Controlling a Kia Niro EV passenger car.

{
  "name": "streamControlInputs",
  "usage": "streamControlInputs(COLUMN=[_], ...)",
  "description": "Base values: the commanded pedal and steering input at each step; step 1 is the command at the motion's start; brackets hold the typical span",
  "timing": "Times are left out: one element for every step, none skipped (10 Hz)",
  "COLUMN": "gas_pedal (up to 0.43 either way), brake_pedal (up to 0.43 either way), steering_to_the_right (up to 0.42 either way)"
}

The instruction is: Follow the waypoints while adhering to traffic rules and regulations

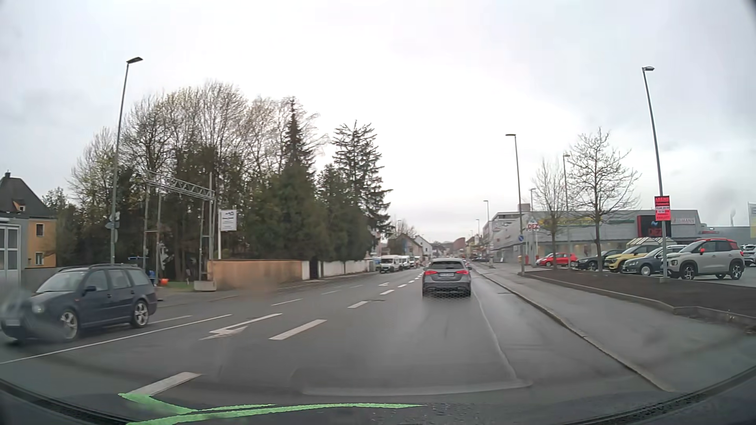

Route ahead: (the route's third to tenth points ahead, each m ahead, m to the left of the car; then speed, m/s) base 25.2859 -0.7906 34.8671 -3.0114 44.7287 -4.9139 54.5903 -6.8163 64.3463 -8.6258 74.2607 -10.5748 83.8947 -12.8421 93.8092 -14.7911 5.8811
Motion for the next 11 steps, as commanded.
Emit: streamControlInputs(gas_pedal=[0.311, 0.319, 0.331, 0.331, 0.339, 0.35, 0.35, 0.35, 0.35, 0.35, 0.35], brake_pedal=[0.0, 0.0, 0.0, 0.0, 0.0, 0.0, 0.0, 0.0, 0.0, 0.0, 0.0], steering_to_the_right=[0.253, 0.203, 0.168, 0.132, 0.093, 0.065, 0.046, 0.029, 0.013, 0.007, 0.004])
